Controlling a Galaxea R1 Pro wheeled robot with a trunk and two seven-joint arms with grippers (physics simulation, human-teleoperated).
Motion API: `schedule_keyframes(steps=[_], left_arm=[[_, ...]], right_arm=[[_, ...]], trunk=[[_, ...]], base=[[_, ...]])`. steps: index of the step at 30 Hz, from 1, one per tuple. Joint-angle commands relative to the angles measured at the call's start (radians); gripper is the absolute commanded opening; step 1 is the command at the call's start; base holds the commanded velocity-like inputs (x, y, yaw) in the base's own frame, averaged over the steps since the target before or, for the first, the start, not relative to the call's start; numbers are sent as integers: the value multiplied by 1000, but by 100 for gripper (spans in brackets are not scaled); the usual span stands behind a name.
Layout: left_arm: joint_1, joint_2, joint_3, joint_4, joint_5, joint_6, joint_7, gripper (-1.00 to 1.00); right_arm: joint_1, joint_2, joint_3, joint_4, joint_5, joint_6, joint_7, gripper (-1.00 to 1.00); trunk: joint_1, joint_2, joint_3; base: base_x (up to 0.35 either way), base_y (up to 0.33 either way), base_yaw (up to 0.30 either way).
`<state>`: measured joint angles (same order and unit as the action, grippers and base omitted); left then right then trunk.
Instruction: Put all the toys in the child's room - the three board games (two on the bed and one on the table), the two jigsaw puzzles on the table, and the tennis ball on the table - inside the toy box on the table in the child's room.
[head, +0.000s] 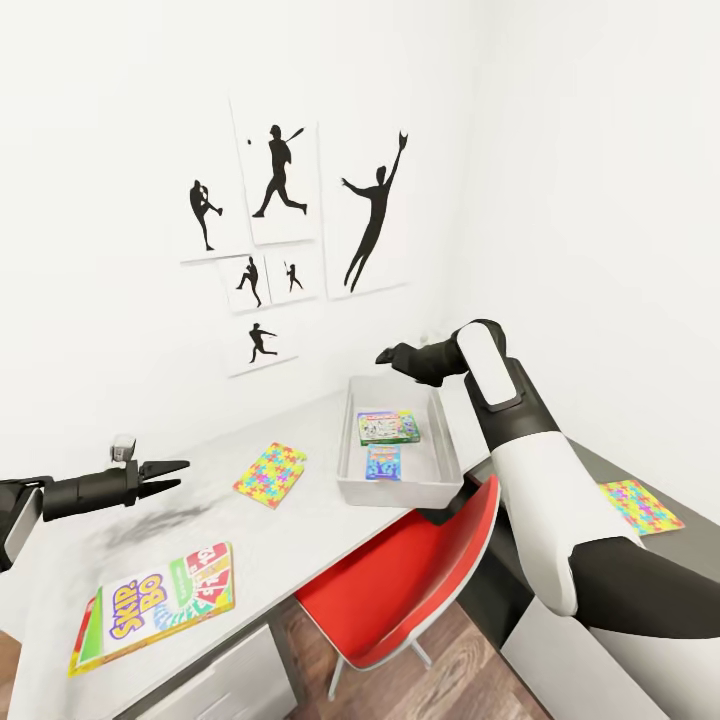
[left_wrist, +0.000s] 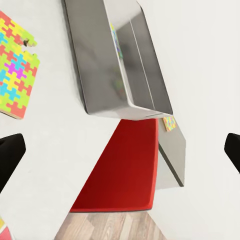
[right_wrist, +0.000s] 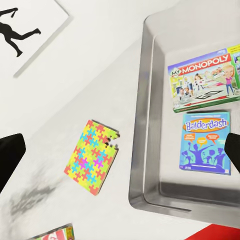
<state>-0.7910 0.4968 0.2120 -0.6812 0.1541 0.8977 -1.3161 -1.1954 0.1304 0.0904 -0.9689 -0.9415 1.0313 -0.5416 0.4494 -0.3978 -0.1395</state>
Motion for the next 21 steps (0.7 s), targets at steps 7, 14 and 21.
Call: schedule_keyframes(steps=[7,14,21], left_arm=[[-1,1,1,0,2,9,-2,100],[-1,1,1,0,1,9,-2,100],[-1,3,1,0,0,8,-2,100]], right_arm=[[-1,3,1,-1,-9,1,-12,100],[-2,10,5,-1,-8,1,-12,100],[-3,15,28,3,-5,0,-12,100]], trunk=[[1,-2,-2],[1,-2,-2],[1,-2,-3]], base=[[0,0,0],[0,0,0],[0,0,106]])
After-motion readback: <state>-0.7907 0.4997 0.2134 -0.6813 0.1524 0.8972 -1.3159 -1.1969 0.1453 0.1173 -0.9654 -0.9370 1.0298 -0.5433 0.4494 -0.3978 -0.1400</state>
